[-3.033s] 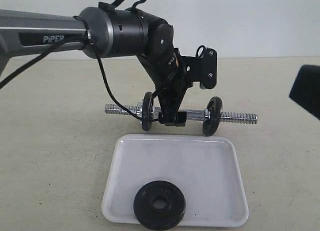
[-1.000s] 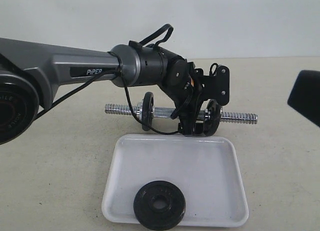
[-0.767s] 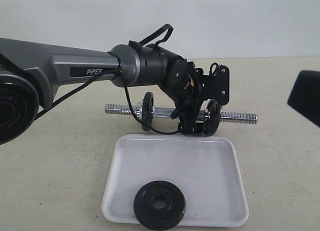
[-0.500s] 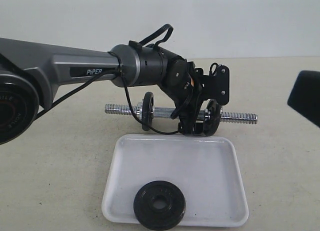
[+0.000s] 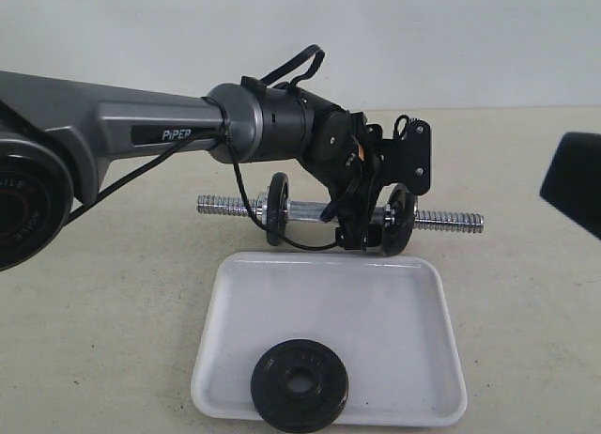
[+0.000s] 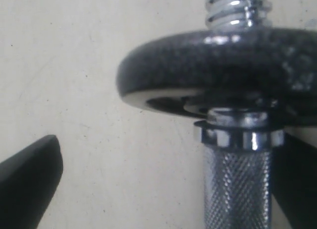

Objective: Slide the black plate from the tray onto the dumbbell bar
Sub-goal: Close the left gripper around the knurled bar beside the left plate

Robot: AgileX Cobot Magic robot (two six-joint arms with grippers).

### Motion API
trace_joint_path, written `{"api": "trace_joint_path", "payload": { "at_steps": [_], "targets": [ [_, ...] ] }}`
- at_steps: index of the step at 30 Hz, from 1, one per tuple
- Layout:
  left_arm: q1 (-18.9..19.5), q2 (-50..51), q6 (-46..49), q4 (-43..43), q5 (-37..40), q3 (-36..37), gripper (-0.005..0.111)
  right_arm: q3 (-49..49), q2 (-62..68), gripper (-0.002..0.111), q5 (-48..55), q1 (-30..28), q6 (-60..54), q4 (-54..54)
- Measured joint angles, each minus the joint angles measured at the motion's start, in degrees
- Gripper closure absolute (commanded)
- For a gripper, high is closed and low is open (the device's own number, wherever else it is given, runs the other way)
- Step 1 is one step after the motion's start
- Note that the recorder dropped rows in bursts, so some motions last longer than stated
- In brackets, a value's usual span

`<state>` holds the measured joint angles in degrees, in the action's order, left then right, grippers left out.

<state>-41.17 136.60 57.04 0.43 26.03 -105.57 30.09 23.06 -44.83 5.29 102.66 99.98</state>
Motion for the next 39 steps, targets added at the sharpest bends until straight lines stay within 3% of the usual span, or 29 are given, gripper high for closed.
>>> {"api": "trace_joint_path", "payload": {
  "at_steps": [29,39],
  "targets": [
    [0.00,0.00,-0.42,0.00,3.75,0.00,0.001,0.00,0.00,0.004,0.00,0.00,0.00,0.00],
    [1.94,0.00,-1.53,-0.43,5.74,-0.22,0.001,0.00,0.00,0.004,0.00,0.00,0.00,0.00]
  ]
}}
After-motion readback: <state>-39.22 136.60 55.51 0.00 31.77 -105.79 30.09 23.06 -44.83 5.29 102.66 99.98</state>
